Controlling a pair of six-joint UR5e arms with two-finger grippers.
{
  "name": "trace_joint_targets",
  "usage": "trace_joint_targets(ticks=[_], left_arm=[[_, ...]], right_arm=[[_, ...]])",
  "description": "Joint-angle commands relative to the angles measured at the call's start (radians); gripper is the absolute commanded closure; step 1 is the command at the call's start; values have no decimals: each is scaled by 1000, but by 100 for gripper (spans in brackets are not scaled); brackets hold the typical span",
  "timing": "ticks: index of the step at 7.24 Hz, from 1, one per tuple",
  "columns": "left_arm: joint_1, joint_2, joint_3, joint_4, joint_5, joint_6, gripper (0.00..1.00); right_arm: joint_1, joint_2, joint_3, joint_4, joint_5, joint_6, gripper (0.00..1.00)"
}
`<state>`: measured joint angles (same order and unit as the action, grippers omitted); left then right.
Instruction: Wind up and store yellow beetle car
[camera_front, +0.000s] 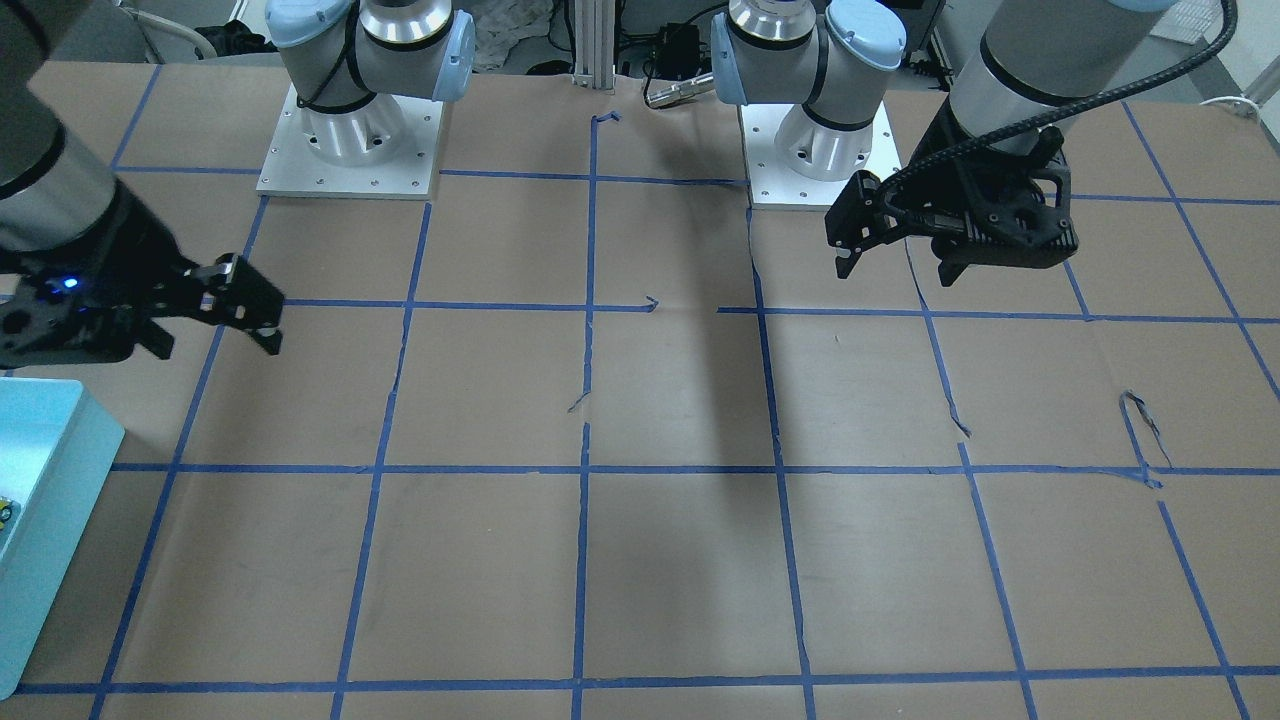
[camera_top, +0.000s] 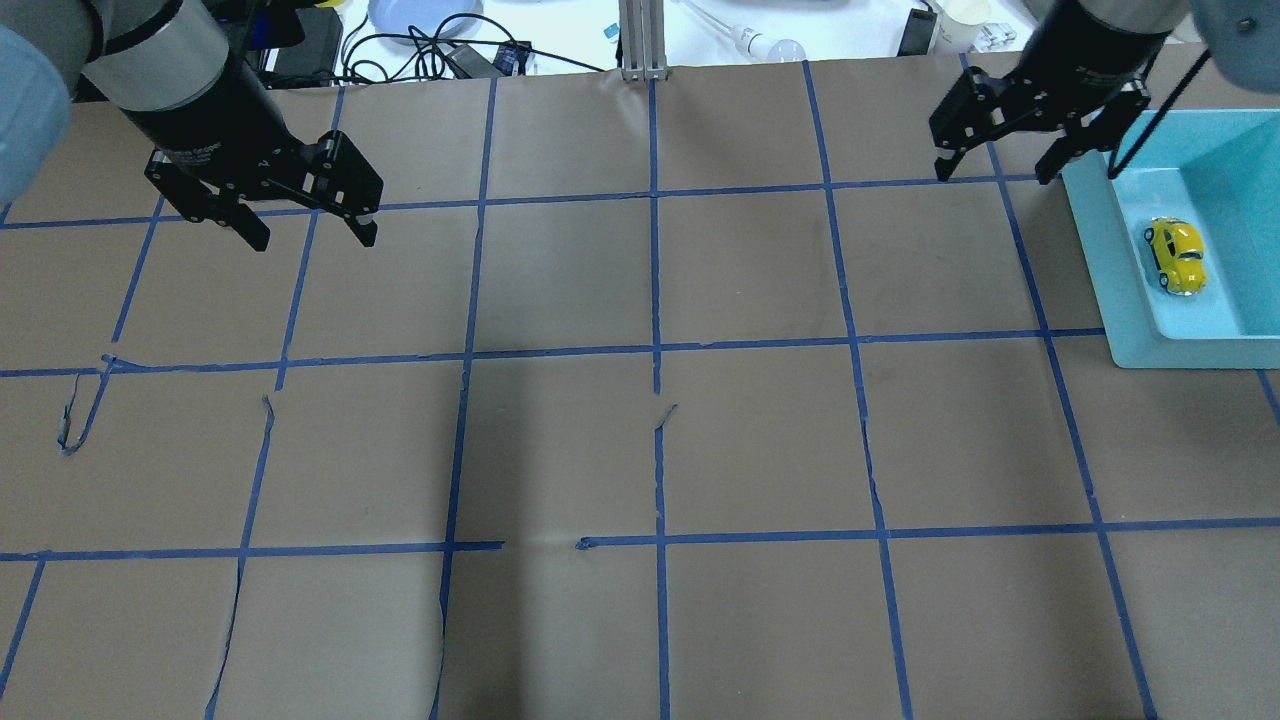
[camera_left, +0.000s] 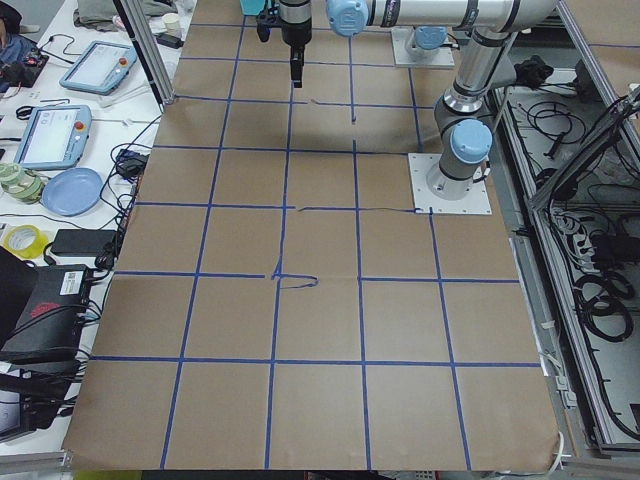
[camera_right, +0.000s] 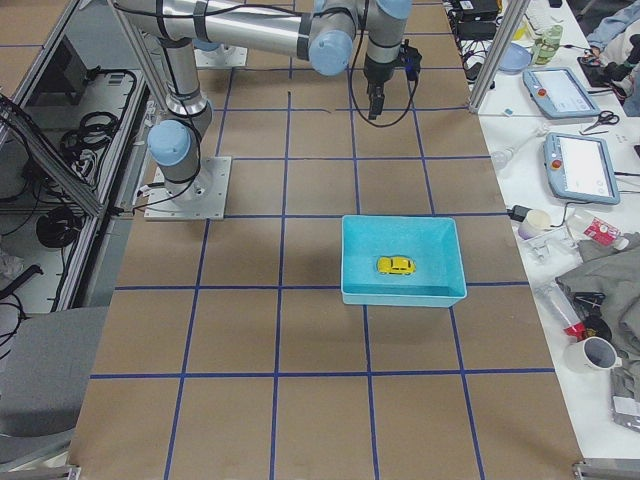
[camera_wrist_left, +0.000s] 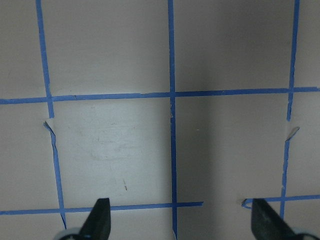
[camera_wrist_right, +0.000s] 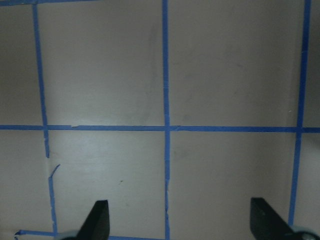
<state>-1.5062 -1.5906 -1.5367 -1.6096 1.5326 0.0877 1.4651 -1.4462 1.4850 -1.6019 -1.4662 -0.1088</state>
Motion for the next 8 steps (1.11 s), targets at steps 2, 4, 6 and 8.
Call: trace_joint_targets(ticks=[2, 4, 6, 8], left_arm=[[1, 1, 0, 0, 0, 0, 0], [0, 0, 3, 0, 0, -2, 0], [1, 0, 3, 0, 4, 1, 0], [1, 0, 6, 2, 15, 0, 0]], right_arm=[[98, -88, 14, 13, -66, 54, 0], [90, -79, 26, -1, -69, -19, 4], [86, -76, 58, -15, -69, -15, 2], [84, -79, 80, -57, -69, -12, 1]])
